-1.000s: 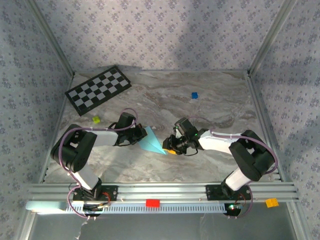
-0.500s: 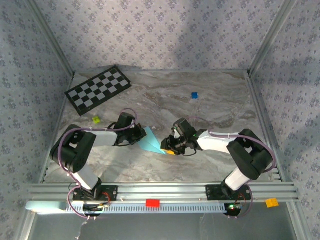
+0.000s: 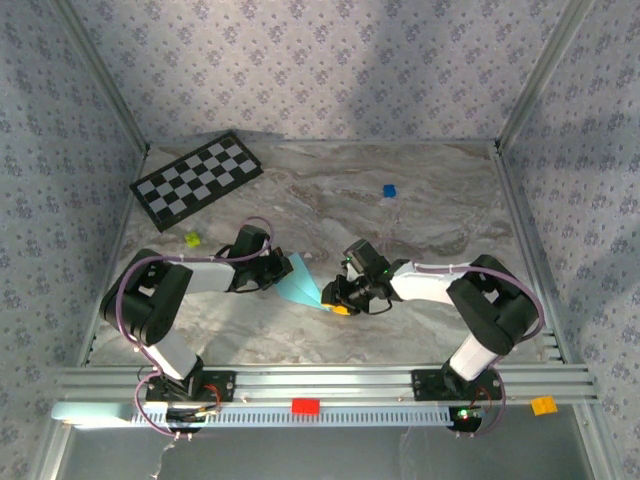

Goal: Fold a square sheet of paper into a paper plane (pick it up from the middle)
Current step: Fourth fold the wing at the center of the table, then turn over the paper at the center of the table.

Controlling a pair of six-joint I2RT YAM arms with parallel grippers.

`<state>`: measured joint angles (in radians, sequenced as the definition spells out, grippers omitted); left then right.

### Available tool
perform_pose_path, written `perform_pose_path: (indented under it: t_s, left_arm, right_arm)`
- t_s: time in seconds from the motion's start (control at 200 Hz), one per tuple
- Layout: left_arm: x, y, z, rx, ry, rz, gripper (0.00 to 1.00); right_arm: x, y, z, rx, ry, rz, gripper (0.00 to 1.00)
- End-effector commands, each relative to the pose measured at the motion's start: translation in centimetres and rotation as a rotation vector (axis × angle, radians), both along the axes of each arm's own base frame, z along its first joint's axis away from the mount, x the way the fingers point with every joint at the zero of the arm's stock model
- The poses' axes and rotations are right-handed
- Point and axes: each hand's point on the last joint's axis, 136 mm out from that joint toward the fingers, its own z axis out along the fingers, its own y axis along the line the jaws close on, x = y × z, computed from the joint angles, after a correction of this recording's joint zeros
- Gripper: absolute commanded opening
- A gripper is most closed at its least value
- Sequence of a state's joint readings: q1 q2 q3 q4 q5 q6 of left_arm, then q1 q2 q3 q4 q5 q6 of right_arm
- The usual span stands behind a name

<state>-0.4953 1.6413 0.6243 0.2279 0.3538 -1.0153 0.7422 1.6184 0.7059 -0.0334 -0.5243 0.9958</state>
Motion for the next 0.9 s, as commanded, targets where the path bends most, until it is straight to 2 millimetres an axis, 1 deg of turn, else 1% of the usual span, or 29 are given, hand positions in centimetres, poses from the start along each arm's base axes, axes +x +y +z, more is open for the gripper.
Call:
perform_pose_path:
  t_s: [0.0,0.065,0.145,0.205,0.315,0.42,0.485,0.59,0.705,0.895]
  left_arm:
    - [-0.9,0.9,-1.0,0.032,0.062,0.014,0.0]
    - [-1.0,0.9,-1.0,0.032,0.063,0.014,0.0]
    - [-1.0,1.0,-1.0,0.035,0.065,0.016,0.0]
    - [-1.0,1.0,-1.0,0.037,0.066,0.019,0.0]
    - [-0.9,1.1,-1.2,0.038,0.075,0.03,0.0]
    - [-1.1,1.1,-1.5,0.036,0.096,0.04,0.0]
    - [-1.1,1.1,-1.7,0.031,0.101,0.042,0.0]
    - [-1.2,1.0,-1.7,0.027,0.104,0.042,0.0]
    - [-1.3,1.1,-1.6,0.027,0.103,0.043,0.0]
    - [-1.3,1.1,-1.6,0.028,0.105,0.044,0.0]
  right_arm:
    - [0.1,0.8,0.1,0.026,0.009,0.01,0.39]
    - [0.1,0.9,0.3,0.026,0.003,0.012,0.4]
    - [-0.2,-0.3,-0.2,-0.039,0.011,-0.007,0.4]
    - [-0.4,-0.8,-0.1,-0.036,0.02,-0.019,0.4]
    - [-1.3,-1.4,-0.8,-0.046,0.06,-0.027,0.38]
    - [-1.7,-1.2,-1.1,-0.038,0.08,-0.025,0.38]
    - [-1.6,-0.8,-1.0,-0.022,0.077,-0.023,0.37]
    - [-1.1,0.6,-0.3,0.03,0.066,-0.015,0.35]
    - [-0.6,1.5,0.3,0.057,0.041,-0.012,0.35]
    - [0.0,1.9,0.6,0.082,0.014,-0.02,0.36]
